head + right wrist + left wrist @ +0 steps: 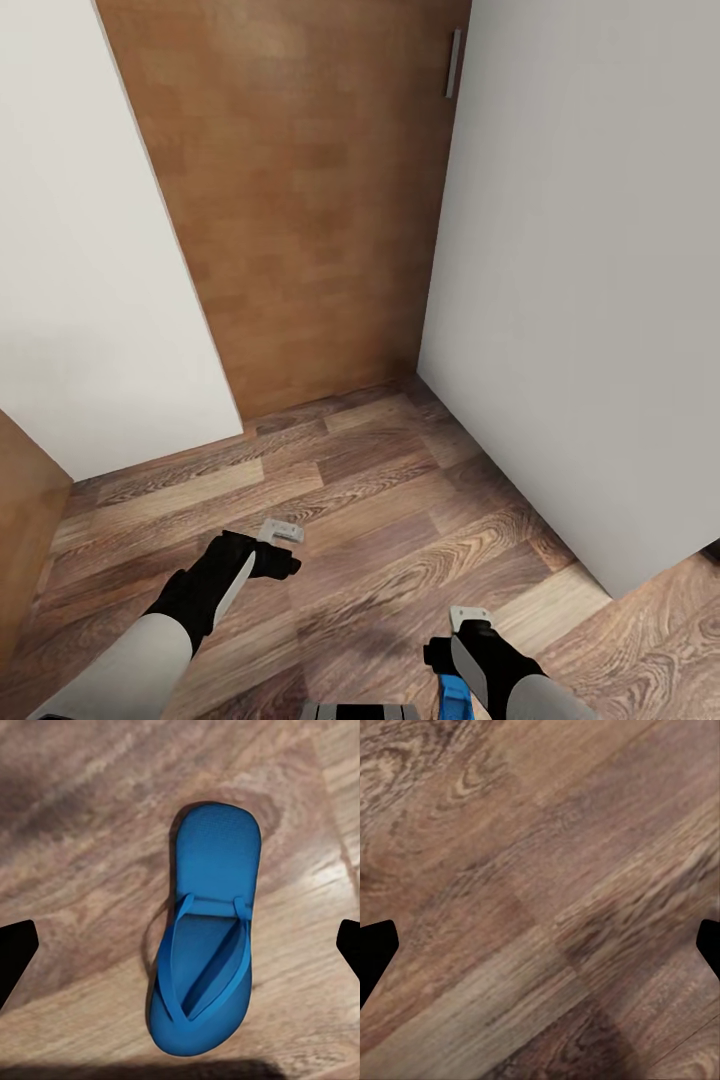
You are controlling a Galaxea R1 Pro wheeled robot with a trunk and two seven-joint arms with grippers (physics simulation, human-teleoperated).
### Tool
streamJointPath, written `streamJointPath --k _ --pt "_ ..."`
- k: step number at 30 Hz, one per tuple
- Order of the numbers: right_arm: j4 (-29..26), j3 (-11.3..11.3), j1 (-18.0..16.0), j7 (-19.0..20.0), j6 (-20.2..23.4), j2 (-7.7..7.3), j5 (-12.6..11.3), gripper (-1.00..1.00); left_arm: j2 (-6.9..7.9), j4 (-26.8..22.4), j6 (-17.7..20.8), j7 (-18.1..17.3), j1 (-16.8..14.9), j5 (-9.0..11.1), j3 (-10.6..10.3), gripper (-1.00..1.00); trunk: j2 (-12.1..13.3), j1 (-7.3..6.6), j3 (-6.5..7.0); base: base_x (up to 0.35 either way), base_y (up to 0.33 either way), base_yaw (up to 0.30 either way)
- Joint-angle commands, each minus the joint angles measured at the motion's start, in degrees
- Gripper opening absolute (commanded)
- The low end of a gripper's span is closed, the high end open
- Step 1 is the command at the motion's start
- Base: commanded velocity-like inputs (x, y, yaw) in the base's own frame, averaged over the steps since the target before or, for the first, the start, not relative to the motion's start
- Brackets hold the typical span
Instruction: In the bedroom, move the book from the bed onto either nightstand, and place the two sandals side by side next to the bed.
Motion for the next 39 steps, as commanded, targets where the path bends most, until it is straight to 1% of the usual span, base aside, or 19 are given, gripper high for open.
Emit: streamJointPath --k 1,8,19,26,36,39 --pt "-0.12 -0.39 -0.05 -0.18 0.28 0.04 0.01 1.00 0.00 -0.08 0.08 -0.19 -0.02 -0.16 -0.06 1.00 -0.02 -0.01 -0.05 0.000 0.000 0.000" --pt "-0.13 -0.39 -0.65 -0.18 0.39 -0.01 0.01 1.00 0.02 -0.08 -0.52 -0.19 -0.02 -0.16 -0.03 1.00 -0.02 -0.01 -0.05 0.000 0.000 0.000" --pt "-0.06 -0.46 -2.48 -0.26 0.70 -0.12 -0.07 1.00 0.02 -0.08 -0.74 -0.26 -0.02 -0.16 -0.06 1.00 -0.17 0.27 -2.48 0.000 0.000 0.000" --pt "-0.05 -0.49 -2.97 -0.26 0.77 -0.20 -0.10 1.00 0.03 -0.08 -0.73 -0.28 -0.02 -0.16 -0.03 1.00 -0.17 0.27 -2.48 0.000 0.000 0.000" --pt "0.01 -0.62 -3.17 -0.28 0.78 -0.42 -0.16 1.00 0.03 -0.08 -0.77 -0.28 -0.02 -0.13 -0.03 1.00 -0.30 0.53 -4.70 0.000 0.000 0.000" --pt "-0.02 -0.64 -3.21 -0.29 0.78 -0.45 -0.17 1.00 0.03 -0.08 -0.78 -0.28 -0.02 -0.14 -0.03 1.00 -0.30 0.53 -4.70 0.000 0.000 0.000"
